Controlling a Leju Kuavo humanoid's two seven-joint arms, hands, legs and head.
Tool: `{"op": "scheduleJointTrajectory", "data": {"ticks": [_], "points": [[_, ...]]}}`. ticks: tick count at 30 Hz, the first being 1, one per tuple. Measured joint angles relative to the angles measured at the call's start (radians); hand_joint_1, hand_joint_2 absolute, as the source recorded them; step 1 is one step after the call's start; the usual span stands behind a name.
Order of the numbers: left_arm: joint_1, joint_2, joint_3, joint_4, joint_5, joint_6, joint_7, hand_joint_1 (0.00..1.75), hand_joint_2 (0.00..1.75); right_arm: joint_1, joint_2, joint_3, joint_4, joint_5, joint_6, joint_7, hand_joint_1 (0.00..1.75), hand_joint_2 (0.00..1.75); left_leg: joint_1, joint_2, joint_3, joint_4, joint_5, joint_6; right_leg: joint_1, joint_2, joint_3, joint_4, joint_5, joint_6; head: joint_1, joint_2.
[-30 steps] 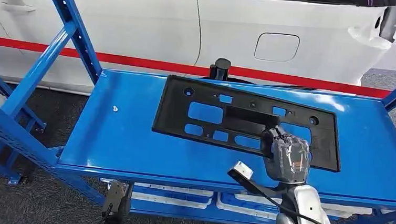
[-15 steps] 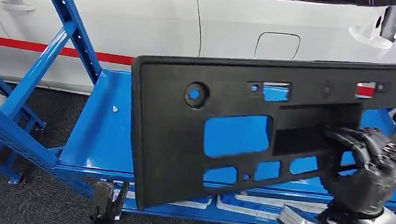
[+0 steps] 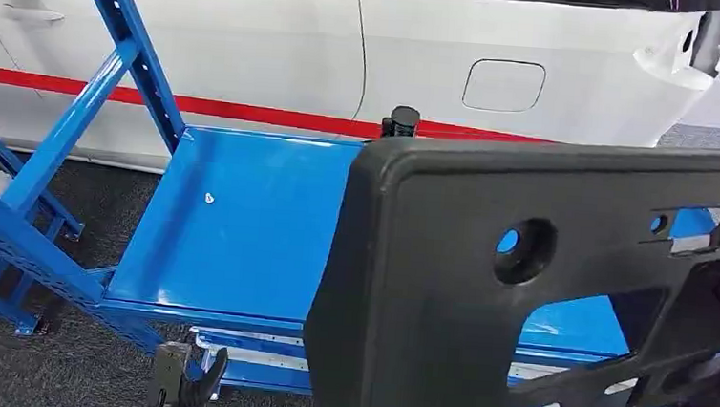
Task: Take the parts from the cabinet and place them on the table.
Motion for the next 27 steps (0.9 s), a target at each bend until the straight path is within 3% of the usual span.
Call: {"op": "scheduleJointTrajectory", "data": {"ticks": [11,17,21,23,24,25,27], "points": [[0.019,0.005,0.001,0.038,0.055,-0.038,0.003,0.0,1.75,0.002,0.001,-0.034,-0.015,-0.05,0.0,-0.013,1.69,1.75,-0.002,0.0,0.0,0.001,-0.002,0.0,-0.002,0.0,0.0,-0.001,0.0,0.001,0.0,0.0],[0.028,0.005,0.001,0.071,0.082,-0.058,0.012,0.0,1.75,-0.001,-0.01,-0.04,-0.016,-0.038,0.0,0.006,1.69,1.75,-0.01,0.0,0.0,0.002,-0.005,0.006,-0.008,0.0,0.008,-0.001,0.0,0.003,0.0,0.0],[0.035,0.007,0.001,0.078,0.09,-0.05,0.021,0.0,1.75,-0.026,-0.01,-0.024,-0.009,0.003,0.0,0.042,1.69,1.75,-0.019,0.0,-0.001,0.004,-0.011,0.019,-0.017,0.0,0.008,-0.003,-0.001,0.015,-0.001,0.0],[0.035,0.008,0.001,0.079,0.09,-0.049,0.025,0.0,1.75,-0.035,-0.01,-0.014,-0.007,0.011,0.0,0.048,1.69,1.75,-0.016,0.001,0.006,-0.008,-0.001,0.032,-0.018,0.0,0.011,-0.005,-0.001,0.025,-0.001,0.0],[0.035,0.008,0.001,0.079,0.09,-0.048,0.025,0.0,1.75,-0.038,-0.01,-0.013,-0.005,0.015,0.0,0.052,1.69,1.75,-0.011,0.002,0.011,-0.014,0.003,0.037,-0.021,0.0,0.001,0.015,-0.015,0.02,0.0,0.0],[0.035,0.009,0.002,0.079,0.09,-0.047,0.027,0.0,1.75,-0.045,-0.01,-0.01,-0.003,0.019,0.0,0.055,1.69,1.75,-0.01,0.002,0.011,-0.016,0.004,0.041,-0.017,0.001,-0.024,0.071,-0.047,0.01,0.003,0.0],[0.036,0.009,0.001,0.08,0.089,-0.046,0.032,0.0,1.75,-0.052,-0.009,-0.002,0.005,0.024,0.0,0.058,1.69,1.75,-0.012,0.002,0.008,-0.015,0.004,0.042,-0.014,0.002,-0.112,0.249,-0.121,-0.004,0.006,0.0]]}}
